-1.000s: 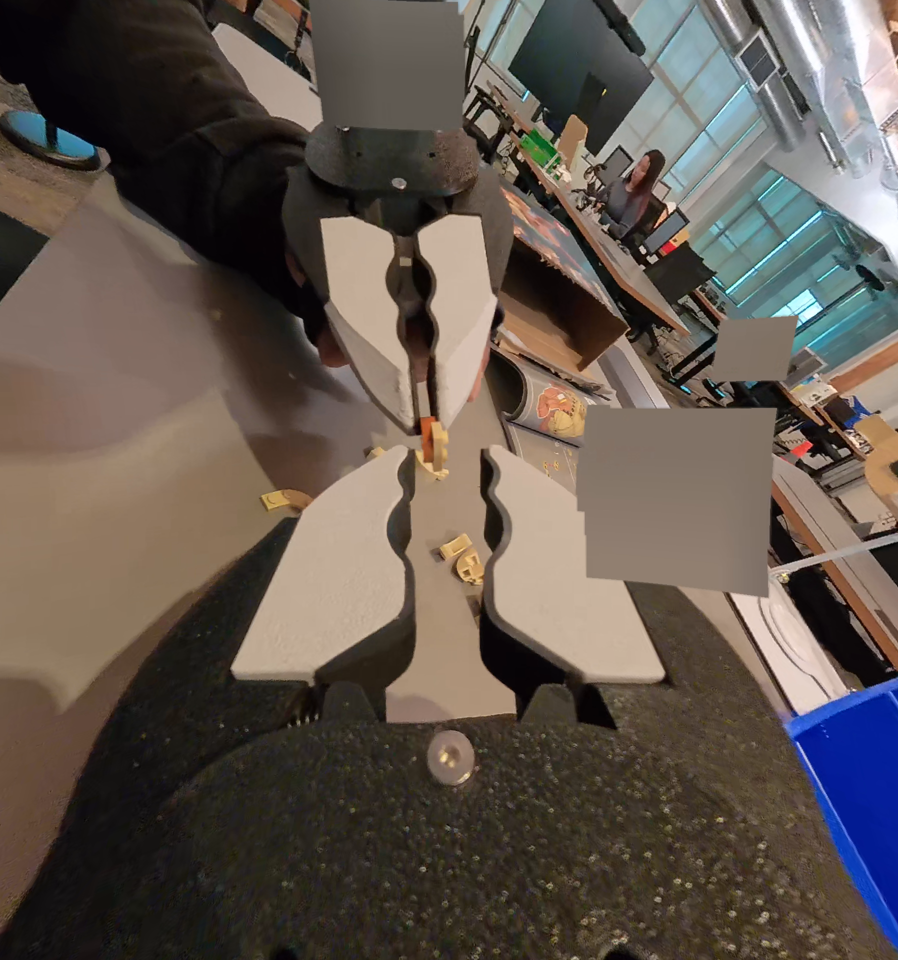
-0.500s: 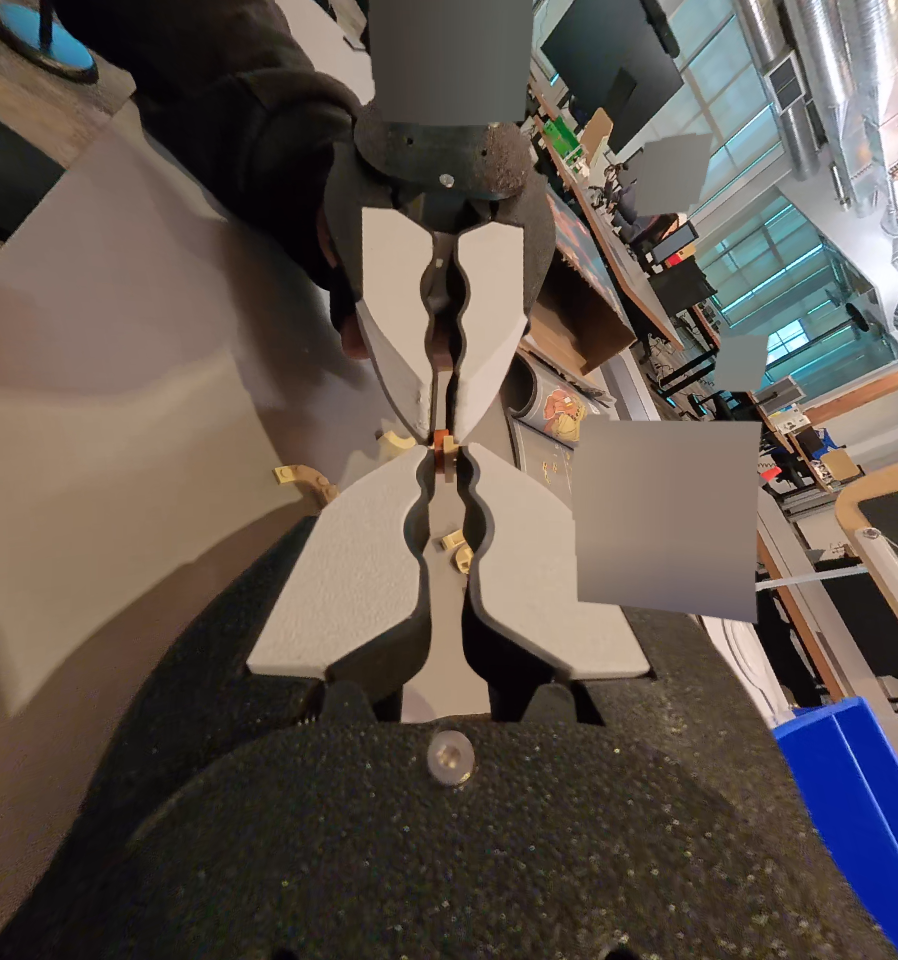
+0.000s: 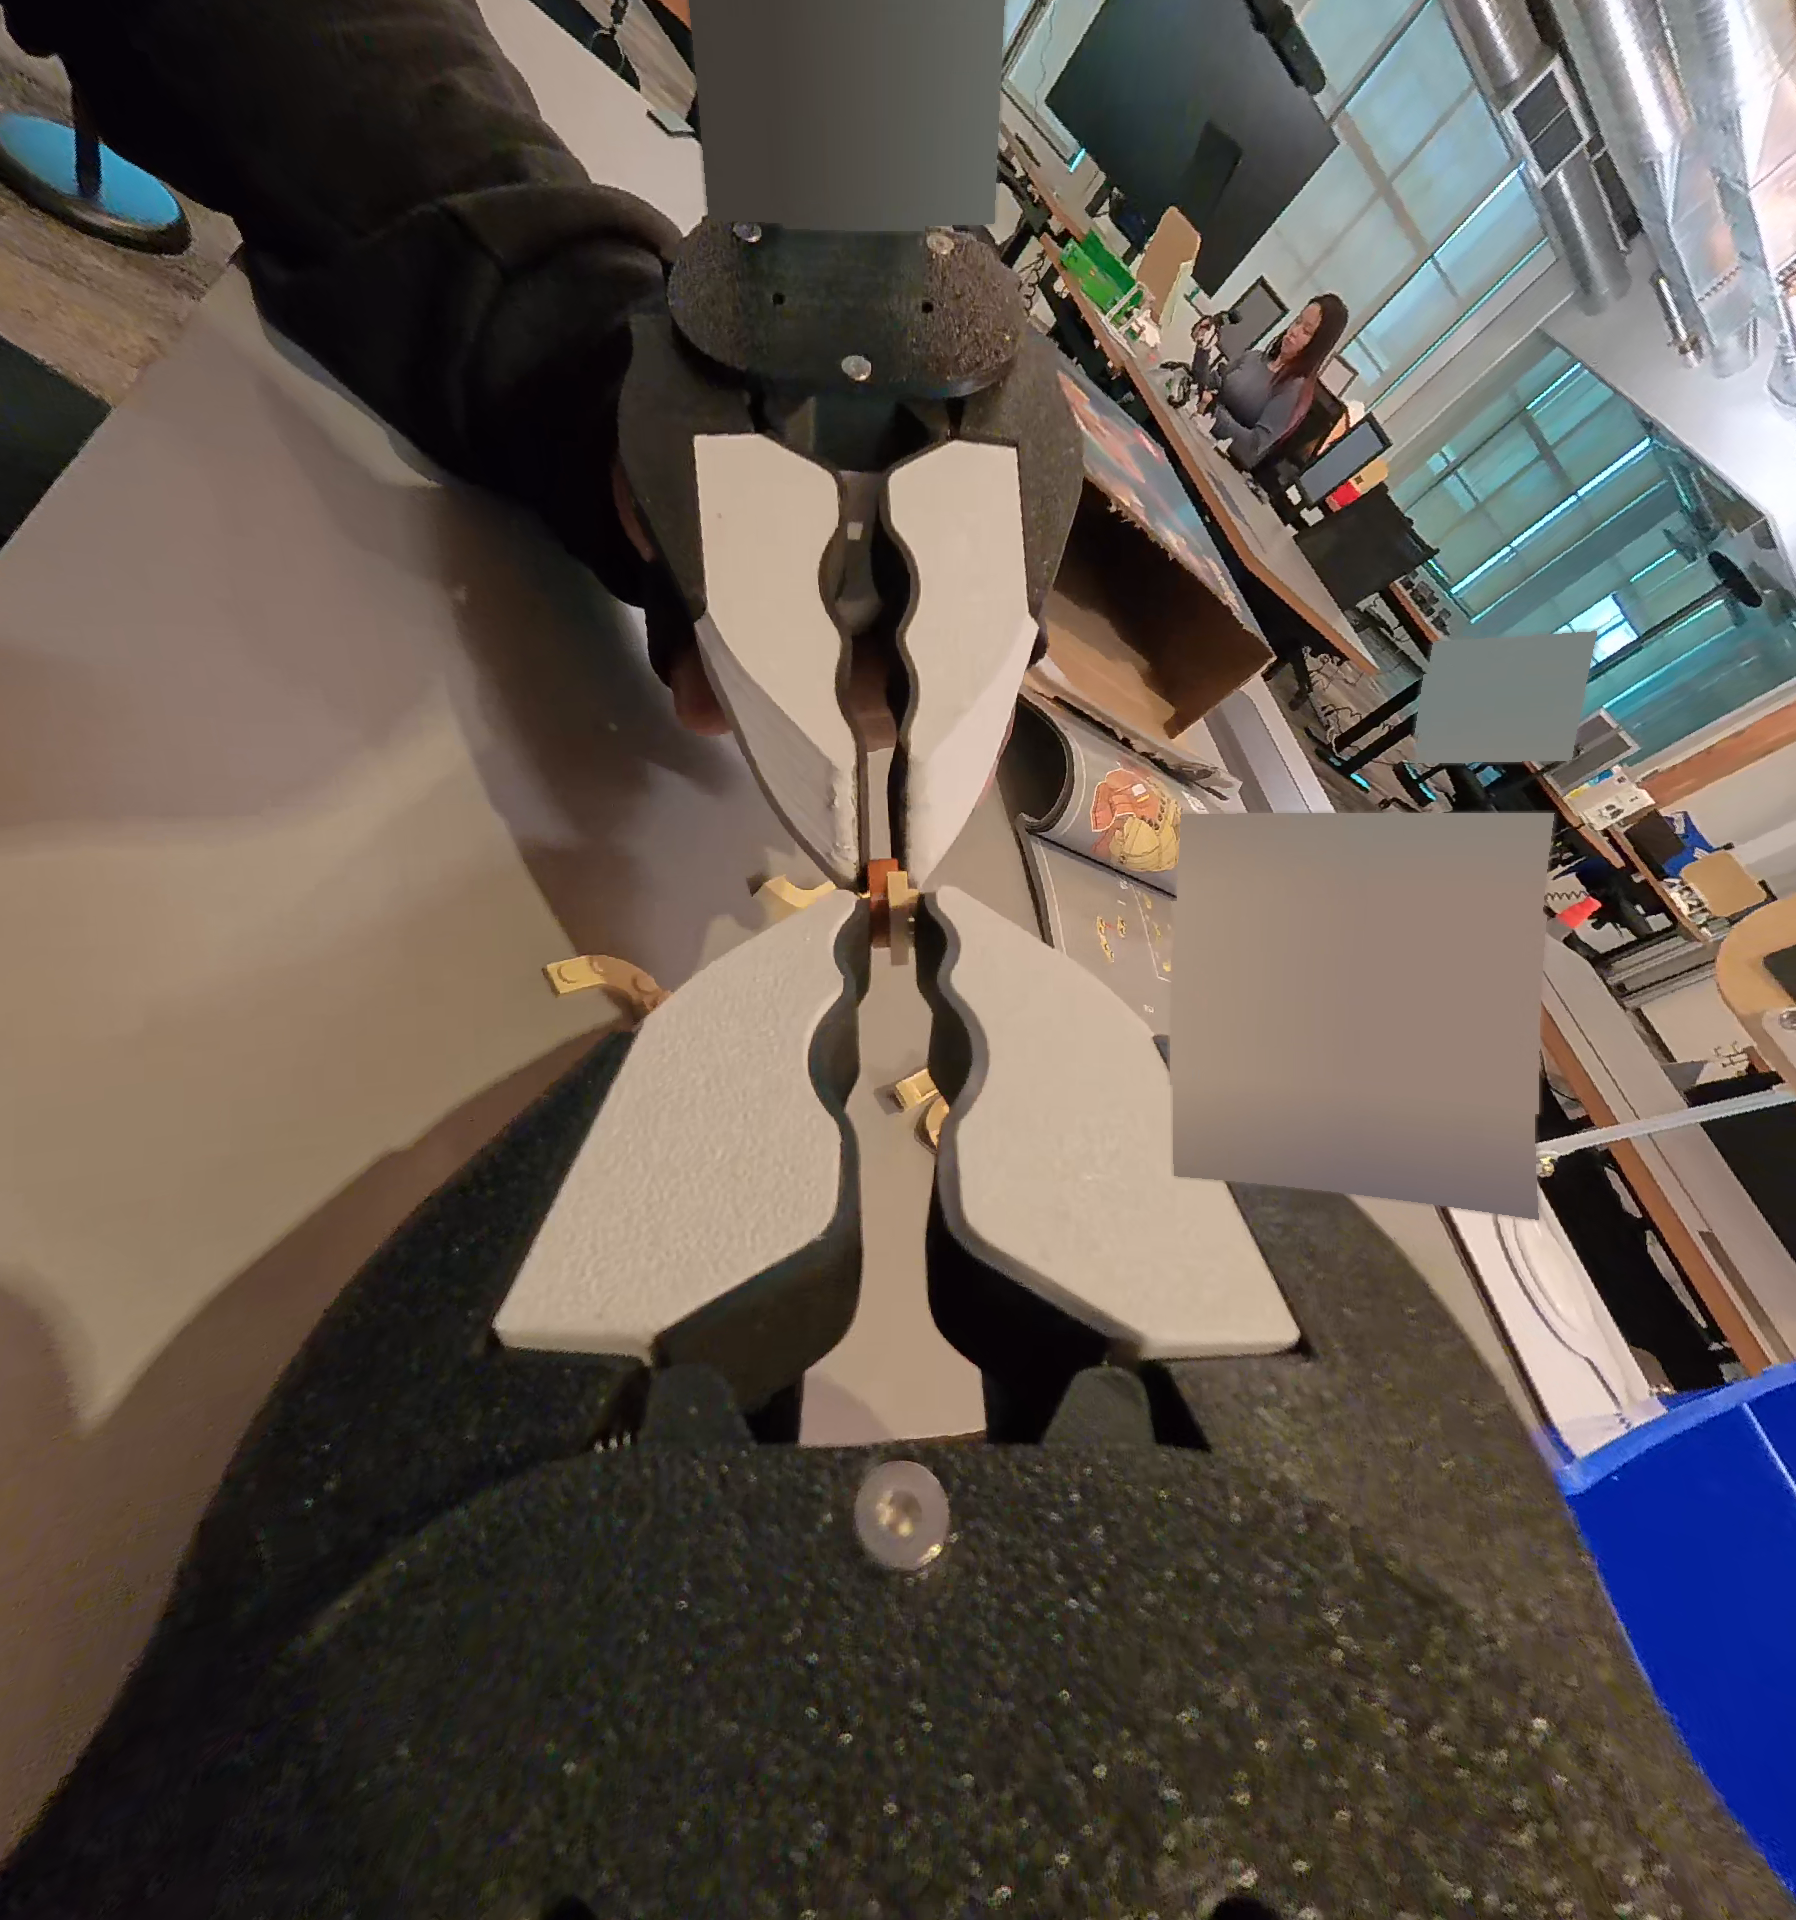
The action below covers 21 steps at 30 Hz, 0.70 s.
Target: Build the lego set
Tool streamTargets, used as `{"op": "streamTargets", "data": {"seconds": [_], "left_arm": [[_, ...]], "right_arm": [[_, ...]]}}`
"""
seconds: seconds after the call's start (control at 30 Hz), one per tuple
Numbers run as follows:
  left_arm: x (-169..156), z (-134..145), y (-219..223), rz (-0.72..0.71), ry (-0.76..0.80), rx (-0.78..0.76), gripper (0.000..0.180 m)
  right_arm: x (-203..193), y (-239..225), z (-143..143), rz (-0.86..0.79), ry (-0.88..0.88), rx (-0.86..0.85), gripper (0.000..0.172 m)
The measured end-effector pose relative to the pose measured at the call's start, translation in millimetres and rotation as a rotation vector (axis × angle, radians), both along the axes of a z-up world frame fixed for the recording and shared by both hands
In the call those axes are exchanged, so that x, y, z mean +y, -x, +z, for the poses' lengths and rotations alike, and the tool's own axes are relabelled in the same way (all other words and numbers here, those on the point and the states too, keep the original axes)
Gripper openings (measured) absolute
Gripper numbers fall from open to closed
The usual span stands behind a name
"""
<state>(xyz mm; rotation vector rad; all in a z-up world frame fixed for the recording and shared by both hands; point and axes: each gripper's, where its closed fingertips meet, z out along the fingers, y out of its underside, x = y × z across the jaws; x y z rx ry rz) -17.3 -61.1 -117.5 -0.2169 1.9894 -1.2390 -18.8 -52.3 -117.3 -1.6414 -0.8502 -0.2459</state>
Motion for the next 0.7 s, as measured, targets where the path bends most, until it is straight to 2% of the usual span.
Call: {"op": "streamTargets", "data": {"seconds": [0.13,0.27,0.37,0.53,0.7], "left_arm": [[3,-2,-3,0.019,-0.016,-0.005,0.004],[6,-5,-5,0.040,-0.050,-0.012,0.004],[8,-6,-7,0.050,-0.071,-0.025,0.004],[18,-6,-11,0.075,-0.064,-0.020,0.004],[46,-13,-25,0.168,-0.111,0.018,0.004]], "right_arm": [[3,-3,-2,-0.026,-0.002,0.015,0.008],[6,-6,-5,-0.064,-0.036,-0.044,0.009],[8,-10,-9,-0.083,-0.032,-0.063,0.015],[8,-25,-5,-0.117,-0.007,0.057,0.026],[9,-41,-12,-0.167,0.043,0.128,0.026]]}}
